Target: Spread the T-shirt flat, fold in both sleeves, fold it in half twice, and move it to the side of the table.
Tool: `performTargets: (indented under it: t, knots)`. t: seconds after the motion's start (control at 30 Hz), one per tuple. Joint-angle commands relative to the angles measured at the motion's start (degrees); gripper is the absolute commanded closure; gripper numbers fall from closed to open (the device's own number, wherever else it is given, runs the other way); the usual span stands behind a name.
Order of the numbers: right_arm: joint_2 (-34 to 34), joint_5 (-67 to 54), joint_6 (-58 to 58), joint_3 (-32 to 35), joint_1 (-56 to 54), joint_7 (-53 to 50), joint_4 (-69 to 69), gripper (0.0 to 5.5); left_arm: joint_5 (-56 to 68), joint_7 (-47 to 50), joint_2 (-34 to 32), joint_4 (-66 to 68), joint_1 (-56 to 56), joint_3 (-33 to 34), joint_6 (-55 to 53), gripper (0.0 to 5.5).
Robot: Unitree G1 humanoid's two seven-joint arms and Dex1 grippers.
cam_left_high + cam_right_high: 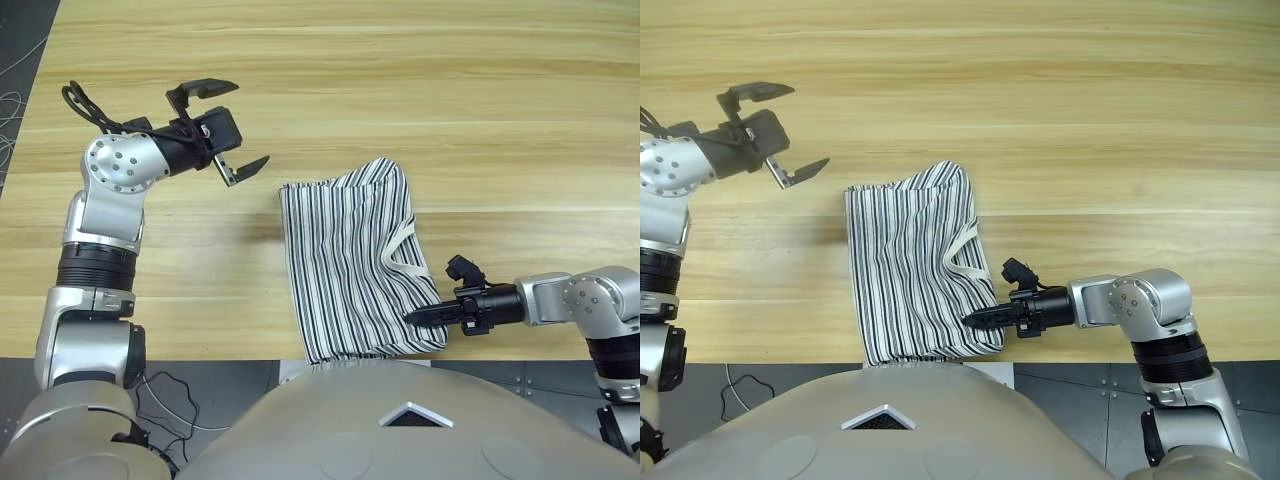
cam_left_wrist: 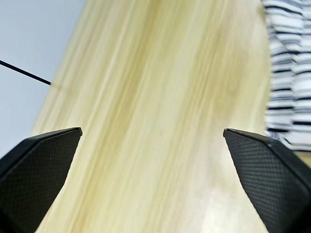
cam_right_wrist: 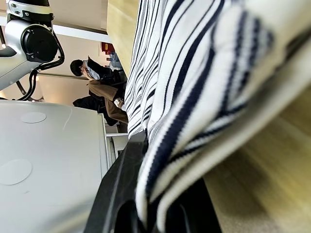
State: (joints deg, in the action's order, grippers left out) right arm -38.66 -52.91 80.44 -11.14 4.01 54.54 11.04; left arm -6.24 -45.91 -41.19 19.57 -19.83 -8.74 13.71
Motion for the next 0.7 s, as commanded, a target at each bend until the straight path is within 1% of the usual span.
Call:
performTargets:
  t: [0.03,0.17,0.23,0.3,0.37,0.43,0.53,0.6,0.7]
  knots:
    - [5.79,-1.26,4.09,2.60,0.24,-4.67,-3.22,5.39,5.41,1.15,4.73,-2.73,-0.44,2.31,-2.64,0.00]
    - [8.97,-1.94,5.69,4.31,-0.04,-7.33,-3.27,5.39,5.46,2.53,11.37,-2.47,0.80,-0.79,-1.75,0.00]
    - [9.00,-1.96,6.18,4.66,-0.40,-7.78,-3.50,5.39,5.18,2.83,15.56,-0.43,1.58,-3.28,-1.44,0.00]
    - [8.75,-1.94,6.48,4.76,-0.69,-7.96,-3.59,5.39,6.68,0.98,18.15,0.31,2.73,-4.94,-4.52,0.00]
    - [8.44,-1.93,6.53,4.75,-0.63,-7.90,-3.52,5.39,6.79,-1.11,18.66,1.32,3.85,-6.37,-8.79,0.00]
    - [8.19,-2.03,6.60,4.84,-0.49,-7.81,-3.36,5.39,5.50,-1.82,18.63,4.22,3.98,-7.34,-9.41,0.00]
    - [8.16,-2.34,7.05,5.13,-1.06,-7.73,-3.37,5.39,3.73,-1.90,18.16,7.41,3.79,-8.45,-8.17,0.00]
    - [9.19,-3.49,8.27,6.67,-2.40,-7.82,-3.84,5.39,1.56,-1.71,17.40,9.28,4.35,-9.90,-6.27,0.00]
    - [12.94,-5.14,9.43,10.50,-6.07,-8.95,-6.37,5.39,-1.51,-0.46,16.82,11.64,5.01,-12.06,-2.99,0.00]
